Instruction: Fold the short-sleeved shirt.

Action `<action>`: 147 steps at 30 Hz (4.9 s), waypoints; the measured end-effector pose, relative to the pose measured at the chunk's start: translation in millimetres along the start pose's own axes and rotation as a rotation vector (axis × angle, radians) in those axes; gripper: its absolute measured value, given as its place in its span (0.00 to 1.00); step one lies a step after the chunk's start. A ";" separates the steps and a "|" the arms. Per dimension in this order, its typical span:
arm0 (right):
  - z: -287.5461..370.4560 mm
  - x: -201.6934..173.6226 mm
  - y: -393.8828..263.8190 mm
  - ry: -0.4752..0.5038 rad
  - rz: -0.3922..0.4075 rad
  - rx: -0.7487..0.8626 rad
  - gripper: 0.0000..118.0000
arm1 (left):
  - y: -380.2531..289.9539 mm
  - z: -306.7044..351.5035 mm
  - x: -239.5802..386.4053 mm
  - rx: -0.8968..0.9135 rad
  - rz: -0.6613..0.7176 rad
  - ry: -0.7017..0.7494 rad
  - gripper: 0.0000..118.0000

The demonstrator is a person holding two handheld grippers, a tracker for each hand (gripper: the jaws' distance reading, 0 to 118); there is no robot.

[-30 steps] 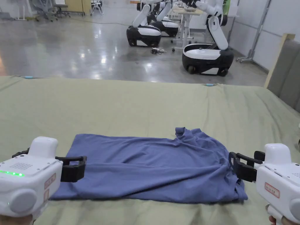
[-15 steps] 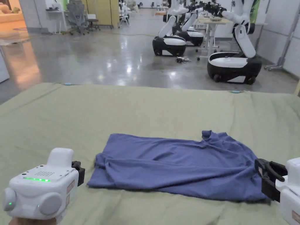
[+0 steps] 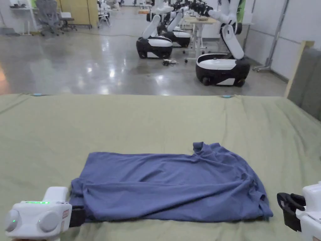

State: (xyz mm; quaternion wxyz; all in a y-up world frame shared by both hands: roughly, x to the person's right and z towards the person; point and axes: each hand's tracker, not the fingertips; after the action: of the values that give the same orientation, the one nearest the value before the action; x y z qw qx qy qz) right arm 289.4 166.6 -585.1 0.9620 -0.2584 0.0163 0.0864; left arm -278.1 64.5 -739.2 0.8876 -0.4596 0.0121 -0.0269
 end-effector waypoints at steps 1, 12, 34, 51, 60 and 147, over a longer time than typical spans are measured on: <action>-3.9 3.6 -1.0 -0.015 -0.007 -0.021 0.03 | -0.6 -6.8 3.6 -0.032 -0.032 0.015 0.71; -121.8 20.7 -22.7 0.071 -0.116 -0.335 0.79 | 20.5 51.2 26.4 0.104 -0.041 -0.007 0.09; -2.7 40.0 34.9 0.255 -0.173 -0.152 0.18 | -10.1 171.8 0.6 0.243 -0.001 -0.094 0.07; 29.4 41.3 -74.2 0.258 -0.433 -0.228 0.76 | -123.0 177.5 -25.9 0.210 -0.044 0.008 0.89; 62.5 -54.4 30.4 0.083 -0.153 0.298 0.76 | -65.1 230.0 53.0 0.704 -0.068 0.023 0.87; 61.7 -34.8 26.8 0.028 -0.103 0.142 0.72 | -74.6 224.0 10.9 0.533 0.010 -0.043 0.99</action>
State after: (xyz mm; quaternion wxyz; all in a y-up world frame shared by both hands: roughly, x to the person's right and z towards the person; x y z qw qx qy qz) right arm 249.6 214.8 -542.3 0.9808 -0.1913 0.0225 0.0318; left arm -259.7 203.5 -549.0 0.9775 -0.2101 -0.0120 -0.0151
